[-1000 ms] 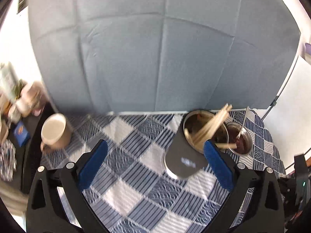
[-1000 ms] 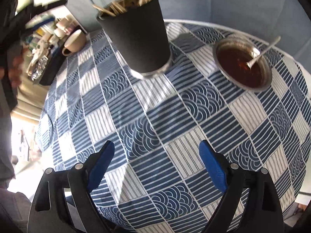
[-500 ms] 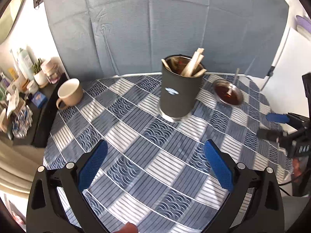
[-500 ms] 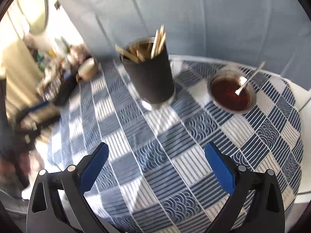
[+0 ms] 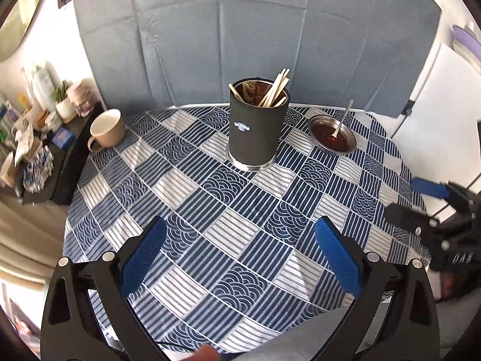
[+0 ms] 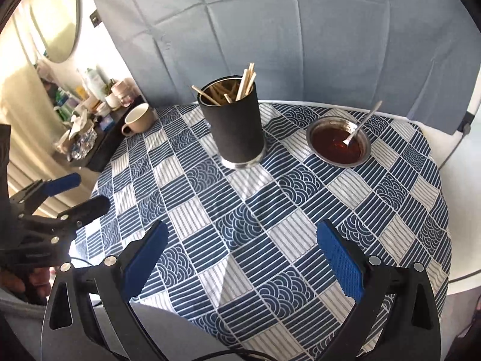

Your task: Organize utensils

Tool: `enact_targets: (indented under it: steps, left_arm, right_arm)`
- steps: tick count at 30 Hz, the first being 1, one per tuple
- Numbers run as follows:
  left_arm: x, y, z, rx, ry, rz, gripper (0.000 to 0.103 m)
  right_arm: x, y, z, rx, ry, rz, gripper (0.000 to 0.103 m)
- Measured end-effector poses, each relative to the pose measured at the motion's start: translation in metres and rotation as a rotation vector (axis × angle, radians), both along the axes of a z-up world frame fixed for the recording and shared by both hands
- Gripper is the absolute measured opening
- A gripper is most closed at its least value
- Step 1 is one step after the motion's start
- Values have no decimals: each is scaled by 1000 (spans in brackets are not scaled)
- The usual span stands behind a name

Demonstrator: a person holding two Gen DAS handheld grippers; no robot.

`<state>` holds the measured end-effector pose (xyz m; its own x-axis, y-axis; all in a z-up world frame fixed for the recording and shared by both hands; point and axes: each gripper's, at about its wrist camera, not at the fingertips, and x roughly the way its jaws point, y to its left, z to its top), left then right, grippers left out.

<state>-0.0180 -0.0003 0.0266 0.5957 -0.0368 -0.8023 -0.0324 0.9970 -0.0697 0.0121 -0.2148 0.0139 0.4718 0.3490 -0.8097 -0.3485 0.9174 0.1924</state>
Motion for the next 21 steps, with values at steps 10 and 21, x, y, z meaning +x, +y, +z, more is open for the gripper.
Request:
enact_targets:
  steps: [10,21]
  left_arm:
    - [-3,3,-5,-29,21,30,97]
    - [3,2,-7,-27,30,12,97]
  right_arm:
    - [-8,4,0,-12,6,9,95]
    - [-4,12,1,-27,4,33,95]
